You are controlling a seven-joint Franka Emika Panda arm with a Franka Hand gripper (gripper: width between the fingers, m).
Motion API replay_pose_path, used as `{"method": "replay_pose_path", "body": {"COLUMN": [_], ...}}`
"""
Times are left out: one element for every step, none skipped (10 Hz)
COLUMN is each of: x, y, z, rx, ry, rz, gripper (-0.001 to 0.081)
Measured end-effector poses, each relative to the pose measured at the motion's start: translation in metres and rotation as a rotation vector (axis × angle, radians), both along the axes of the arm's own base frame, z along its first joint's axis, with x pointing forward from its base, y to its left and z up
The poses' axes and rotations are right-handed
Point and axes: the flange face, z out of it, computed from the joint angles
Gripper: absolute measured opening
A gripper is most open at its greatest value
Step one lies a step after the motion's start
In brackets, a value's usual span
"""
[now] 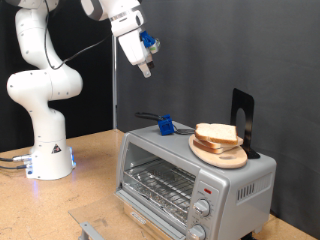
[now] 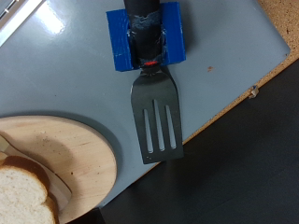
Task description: Make a piece of toast with the oven
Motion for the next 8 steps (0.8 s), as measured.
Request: {"method": "replay_pose_path", "body": {"x": [0.001, 0.003, 0.005, 0.005, 0.005, 0.004, 0.003, 0.002], "y": [-0.001, -0.001, 0.003, 0.008, 0.012, 0.016, 0.018, 0.021], "z": [0.000, -0.004, -0.014, -0.027, -0.037, -0.046, -0.054, -0.063], "rx": [0.001, -0.004, -0.019, -0.033, -0.046, -0.057, -0.065, -0.068], "ry": [-0.001, -0.025, -0.049, -0.058, -0.061, -0.065, -0.066, -0.059], "rz": [-0.006, -0.022, -0.038, -0.044, -0.046, -0.045, -0.045, -0.043], "gripper": [0.0808, 0.0808, 0.0808, 0.0808, 0.0808, 0.0808, 0.0808, 0.0808]}}
